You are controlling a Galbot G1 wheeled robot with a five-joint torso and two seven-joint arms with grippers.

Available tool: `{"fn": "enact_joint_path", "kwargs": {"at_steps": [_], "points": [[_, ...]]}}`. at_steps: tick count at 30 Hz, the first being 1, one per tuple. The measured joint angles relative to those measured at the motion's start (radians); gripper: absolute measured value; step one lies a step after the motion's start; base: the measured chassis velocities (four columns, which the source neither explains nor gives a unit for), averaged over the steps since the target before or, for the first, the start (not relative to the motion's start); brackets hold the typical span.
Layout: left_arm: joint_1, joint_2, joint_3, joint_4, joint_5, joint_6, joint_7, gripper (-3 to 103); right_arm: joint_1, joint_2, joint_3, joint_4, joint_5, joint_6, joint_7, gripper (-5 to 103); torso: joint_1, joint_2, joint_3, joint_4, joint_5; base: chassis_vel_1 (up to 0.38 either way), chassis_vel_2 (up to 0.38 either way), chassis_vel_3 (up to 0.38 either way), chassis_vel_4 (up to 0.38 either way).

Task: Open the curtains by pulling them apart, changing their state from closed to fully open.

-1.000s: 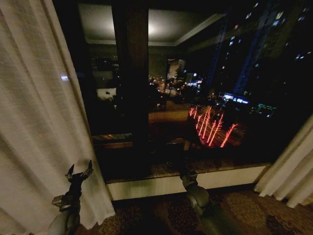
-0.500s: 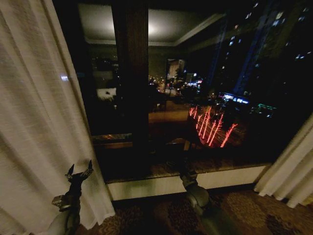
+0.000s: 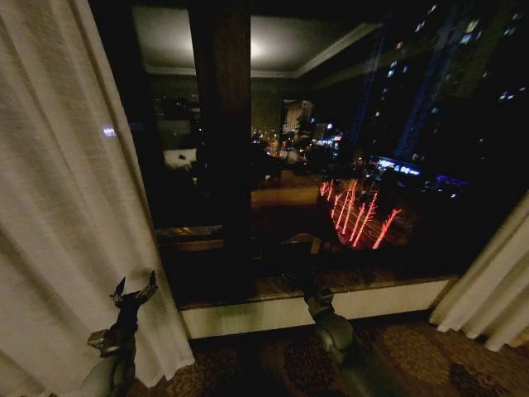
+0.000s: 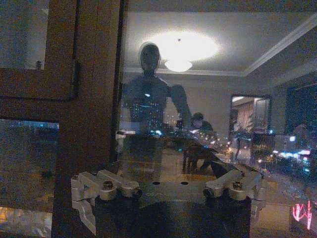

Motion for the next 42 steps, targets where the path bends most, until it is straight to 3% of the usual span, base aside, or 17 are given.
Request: {"fn": "enact_joint_path", "kwargs": {"at_steps": [42], "points": [[0.000,0.000,0.000,0.000,0.000,0.000,0.000,100,0.000,0.000,0.000,0.000,0.000,0.000,0.000,100,0.000,0.000,0.000,0.0000,0.0000,0.000,0.000,0.000,0.000]]}}
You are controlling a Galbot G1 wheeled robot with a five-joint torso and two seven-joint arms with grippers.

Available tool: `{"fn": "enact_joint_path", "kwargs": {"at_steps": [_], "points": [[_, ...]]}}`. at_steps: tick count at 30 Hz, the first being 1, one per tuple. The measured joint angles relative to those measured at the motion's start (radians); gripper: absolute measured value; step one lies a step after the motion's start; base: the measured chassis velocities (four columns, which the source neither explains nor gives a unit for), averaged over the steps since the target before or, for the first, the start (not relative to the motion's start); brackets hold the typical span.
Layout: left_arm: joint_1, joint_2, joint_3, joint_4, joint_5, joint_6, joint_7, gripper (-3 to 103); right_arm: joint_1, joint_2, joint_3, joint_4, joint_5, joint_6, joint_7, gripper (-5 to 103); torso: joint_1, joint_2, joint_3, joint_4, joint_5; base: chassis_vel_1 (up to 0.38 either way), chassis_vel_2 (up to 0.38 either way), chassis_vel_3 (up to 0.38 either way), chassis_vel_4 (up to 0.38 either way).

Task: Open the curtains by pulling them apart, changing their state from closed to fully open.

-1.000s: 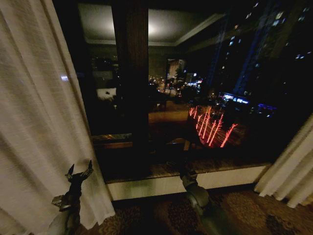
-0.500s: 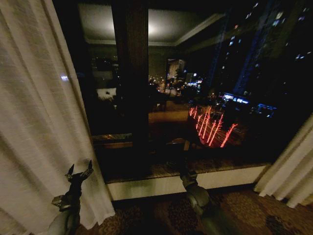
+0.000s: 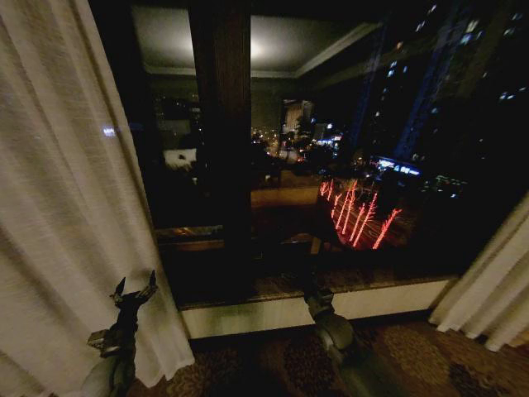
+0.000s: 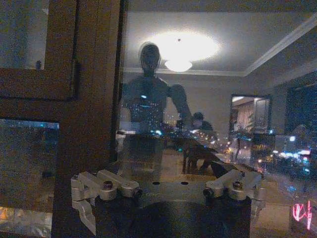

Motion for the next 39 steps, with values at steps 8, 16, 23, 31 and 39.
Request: {"fn": "enact_joint_path", "kwargs": {"at_steps": [8,16,23,31,39], "points": [[0.000,0.000,0.000,0.000,0.000,0.000,0.000,100,0.000,0.000,0.000,0.000,0.000,0.000,0.000,100,0.000,0.000,0.000,0.0000,0.0000,0.000,0.000,0.000,0.000],[-0.002,-0.001,0.042,-0.027,0.016,0.058,-0.031,100,0.000,0.000,0.000,0.000,0.000,0.000,0.000,100,0.000,0.000,0.000,0.0001,0.0000,0.000,0.000,0.000,0.000],[-0.010,-0.005,0.150,-0.097,0.058,0.207,-0.110,100,0.000,0.000,0.000,0.000,0.000,0.000,0.000,100,0.000,0.000,0.000,0.0000,0.0005,0.000,0.000,0.000,0.000],[-0.049,0.034,0.274,-0.160,0.130,0.379,-0.187,100,0.000,0.000,0.000,0.000,0.000,0.000,0.000,100,0.000,0.000,0.000,-0.0001,0.0001,0.000,0.000,0.000,0.000],[-0.091,0.075,0.402,-0.225,0.205,0.558,-0.266,100,0.000,0.000,0.000,0.000,0.000,0.000,0.000,100,0.000,0.000,0.000,-0.0002,0.0001,0.000,0.000,0.000,0.000]]}}
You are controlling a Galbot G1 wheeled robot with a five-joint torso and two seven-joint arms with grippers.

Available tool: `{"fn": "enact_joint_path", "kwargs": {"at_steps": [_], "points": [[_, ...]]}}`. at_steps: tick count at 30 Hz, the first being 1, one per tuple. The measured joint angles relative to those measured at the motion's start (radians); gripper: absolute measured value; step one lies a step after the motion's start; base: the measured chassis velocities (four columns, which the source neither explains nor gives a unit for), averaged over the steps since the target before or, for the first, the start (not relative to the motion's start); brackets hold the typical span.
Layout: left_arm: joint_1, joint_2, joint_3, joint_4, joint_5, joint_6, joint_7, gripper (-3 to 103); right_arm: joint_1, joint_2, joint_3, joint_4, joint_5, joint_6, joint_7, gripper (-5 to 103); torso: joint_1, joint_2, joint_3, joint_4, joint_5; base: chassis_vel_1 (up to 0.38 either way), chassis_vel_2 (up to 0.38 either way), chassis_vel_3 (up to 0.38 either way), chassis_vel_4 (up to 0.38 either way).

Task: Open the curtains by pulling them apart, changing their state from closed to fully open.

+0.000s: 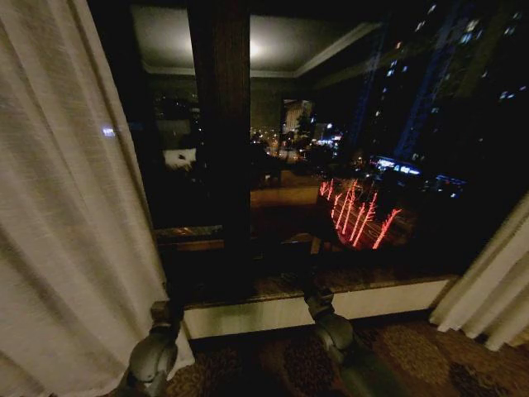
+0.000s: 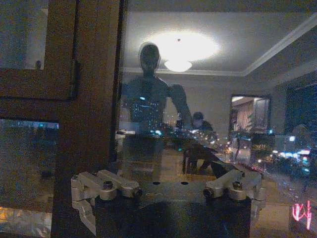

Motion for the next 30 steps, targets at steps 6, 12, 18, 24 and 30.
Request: {"fn": "enact_joint_path", "kwargs": {"at_steps": [6,12,18,24,30], "points": [[-0.002,0.005,0.006,-0.003,0.004,0.008,-0.004,100,0.000,0.000,0.000,0.000,0.000,0.000,0.000,100,0.000,0.000,0.000,0.0002,-0.0003,0.000,0.000,0.000,0.000],[-0.008,0.127,-0.098,0.064,-0.011,-0.108,0.068,100,0.000,0.000,0.000,0.000,0.000,0.000,0.000,100,0.000,0.000,0.000,0.0000,-0.0002,0.000,0.000,0.000,0.000],[-0.012,0.226,-0.188,0.122,-0.029,-0.214,0.132,100,0.000,0.000,0.000,0.000,0.000,0.000,0.000,100,0.000,0.000,0.000,0.0004,-0.0006,0.000,0.000,0.000,0.000],[0.011,0.218,-0.205,0.133,-0.031,-0.269,0.137,100,0.000,0.000,0.000,0.000,0.000,0.000,0.000,100,0.000,0.000,0.000,-0.0004,0.0006,0.000,0.000,0.000,0.000],[0.066,0.183,-0.232,0.157,-0.031,-0.372,0.135,100,0.000,0.000,0.000,0.000,0.000,0.000,0.000,100,0.000,0.000,0.000,0.0002,0.0003,0.000,0.000,0.000,0.000]]}}
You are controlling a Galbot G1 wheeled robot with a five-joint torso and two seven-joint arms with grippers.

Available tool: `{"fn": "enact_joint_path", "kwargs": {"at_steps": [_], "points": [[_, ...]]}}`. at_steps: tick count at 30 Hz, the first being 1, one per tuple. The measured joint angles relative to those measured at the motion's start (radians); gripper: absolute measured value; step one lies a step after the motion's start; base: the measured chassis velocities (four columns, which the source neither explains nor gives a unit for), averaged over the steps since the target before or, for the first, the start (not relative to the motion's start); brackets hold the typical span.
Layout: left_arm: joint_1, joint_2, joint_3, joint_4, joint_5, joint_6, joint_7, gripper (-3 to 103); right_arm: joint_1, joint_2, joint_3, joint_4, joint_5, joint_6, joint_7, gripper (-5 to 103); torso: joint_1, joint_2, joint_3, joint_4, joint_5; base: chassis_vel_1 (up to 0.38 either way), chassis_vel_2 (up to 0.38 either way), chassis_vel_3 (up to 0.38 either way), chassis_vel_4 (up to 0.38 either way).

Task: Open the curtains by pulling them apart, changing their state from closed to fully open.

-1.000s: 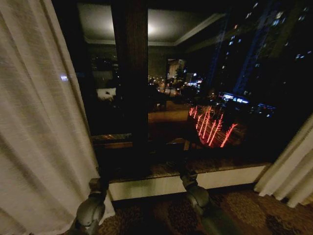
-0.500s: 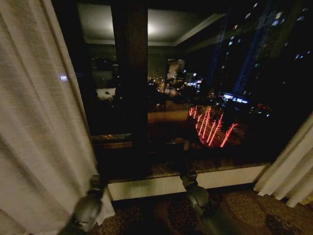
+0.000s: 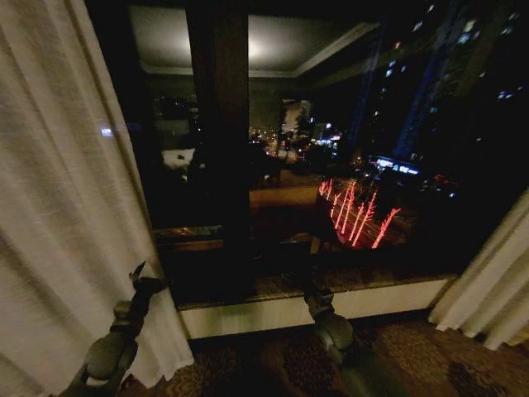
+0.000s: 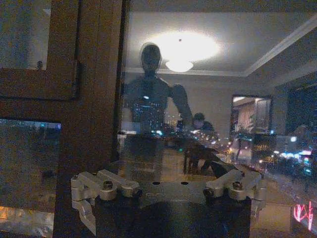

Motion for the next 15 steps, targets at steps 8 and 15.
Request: {"fn": "enact_joint_path", "kwargs": {"at_steps": [8,15], "points": [[0.052,-0.113,-0.022,-0.042,-0.071,0.027,-0.124,100,0.000,0.000,0.000,0.000,0.000,0.000,0.000,100,0.000,0.000,0.000,0.0001,0.0000,0.000,0.000,0.000,0.000],[0.086,-0.104,-0.078,-0.084,-0.169,0.049,-0.178,100,0.000,0.000,0.000,0.000,0.000,0.000,0.000,100,0.000,0.000,0.000,0.0000,-0.0003,0.000,0.000,0.000,0.000]]}}
